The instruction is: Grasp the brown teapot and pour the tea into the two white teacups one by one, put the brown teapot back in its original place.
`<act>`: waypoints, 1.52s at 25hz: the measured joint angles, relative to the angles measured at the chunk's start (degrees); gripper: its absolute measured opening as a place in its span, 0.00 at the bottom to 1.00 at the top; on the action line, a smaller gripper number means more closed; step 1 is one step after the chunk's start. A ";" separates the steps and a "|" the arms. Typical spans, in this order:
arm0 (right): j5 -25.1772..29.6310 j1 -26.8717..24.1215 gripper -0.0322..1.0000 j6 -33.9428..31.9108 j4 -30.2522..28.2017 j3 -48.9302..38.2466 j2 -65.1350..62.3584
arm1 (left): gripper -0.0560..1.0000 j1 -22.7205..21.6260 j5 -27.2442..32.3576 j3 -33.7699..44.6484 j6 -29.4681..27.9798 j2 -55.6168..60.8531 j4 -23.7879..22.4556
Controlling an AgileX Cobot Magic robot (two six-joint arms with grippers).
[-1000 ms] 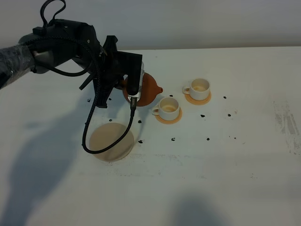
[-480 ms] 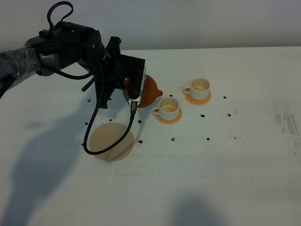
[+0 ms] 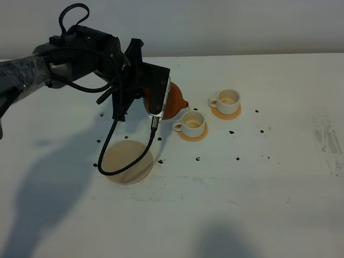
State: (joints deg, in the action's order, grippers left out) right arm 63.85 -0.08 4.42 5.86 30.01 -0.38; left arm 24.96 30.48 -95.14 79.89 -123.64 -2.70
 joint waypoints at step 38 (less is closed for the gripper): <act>0.00 0.00 0.52 -0.04 0.00 0.00 0.00 | 0.13 2.08 -1.37 0.00 3.10 0.00 -6.25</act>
State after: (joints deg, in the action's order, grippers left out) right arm 63.85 -0.08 4.37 5.86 30.01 -0.38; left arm 27.04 29.11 -95.14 82.99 -123.64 -8.96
